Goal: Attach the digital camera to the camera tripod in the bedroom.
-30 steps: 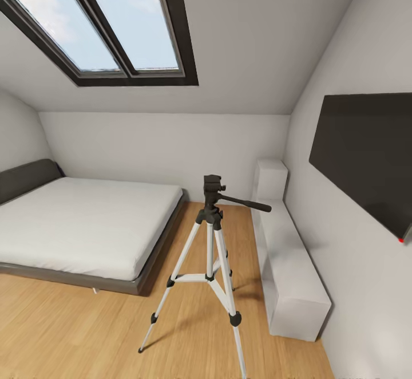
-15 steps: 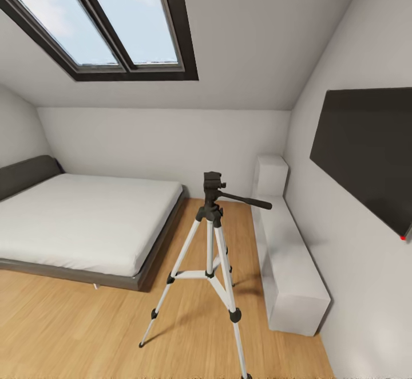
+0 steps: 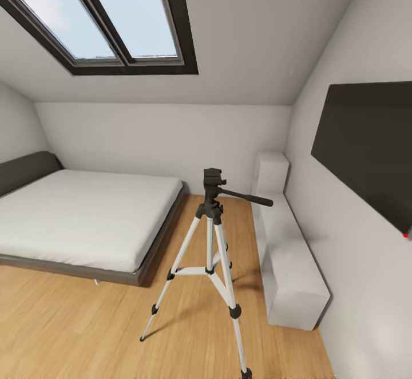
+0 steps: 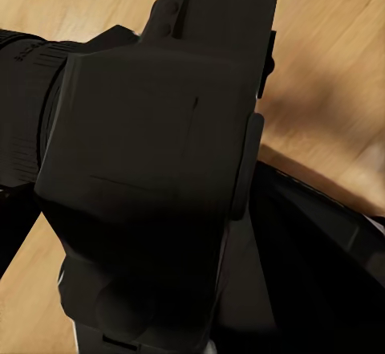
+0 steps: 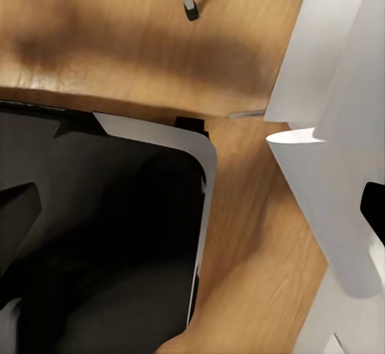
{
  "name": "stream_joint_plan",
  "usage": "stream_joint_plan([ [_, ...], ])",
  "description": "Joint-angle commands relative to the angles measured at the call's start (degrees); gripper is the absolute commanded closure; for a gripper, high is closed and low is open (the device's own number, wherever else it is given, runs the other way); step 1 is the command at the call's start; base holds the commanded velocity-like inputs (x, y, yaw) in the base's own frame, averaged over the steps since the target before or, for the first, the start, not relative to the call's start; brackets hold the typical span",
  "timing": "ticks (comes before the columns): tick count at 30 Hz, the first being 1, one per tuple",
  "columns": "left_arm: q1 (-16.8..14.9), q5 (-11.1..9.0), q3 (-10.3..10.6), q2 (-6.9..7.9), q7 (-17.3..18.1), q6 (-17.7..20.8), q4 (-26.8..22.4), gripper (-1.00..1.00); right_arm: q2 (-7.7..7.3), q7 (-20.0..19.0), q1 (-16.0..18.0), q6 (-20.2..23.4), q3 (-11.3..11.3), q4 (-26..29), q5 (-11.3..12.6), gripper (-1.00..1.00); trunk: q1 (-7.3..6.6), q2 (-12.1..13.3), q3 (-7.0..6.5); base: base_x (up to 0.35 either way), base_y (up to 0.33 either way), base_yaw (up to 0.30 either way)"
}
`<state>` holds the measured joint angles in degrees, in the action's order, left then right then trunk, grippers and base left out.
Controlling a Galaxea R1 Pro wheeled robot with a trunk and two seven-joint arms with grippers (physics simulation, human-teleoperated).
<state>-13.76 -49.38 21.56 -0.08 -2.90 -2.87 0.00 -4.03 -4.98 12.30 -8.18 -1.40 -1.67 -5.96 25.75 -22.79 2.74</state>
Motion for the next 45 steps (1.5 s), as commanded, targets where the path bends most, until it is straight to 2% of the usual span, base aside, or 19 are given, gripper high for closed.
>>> stream_joint_plan([
  [1,-0.04,-0.28,0.5,-0.01,-0.09,-0.12,0.0,1.0,-0.02,-0.01,0.09,-0.35,-0.09,-0.18,-0.45,-1.0,0.03,-0.13,0.22,0.0,0.0,0.0],
  [45,-0.04,0.78,0.96,0.43,0.0,-0.29,-0.53,1.0,-0.02,-0.04,0.09,-0.41,-0.09,-0.18,-0.45,-1.0,0.03,-0.13,4.28,0.0,0.0,0.0],
])
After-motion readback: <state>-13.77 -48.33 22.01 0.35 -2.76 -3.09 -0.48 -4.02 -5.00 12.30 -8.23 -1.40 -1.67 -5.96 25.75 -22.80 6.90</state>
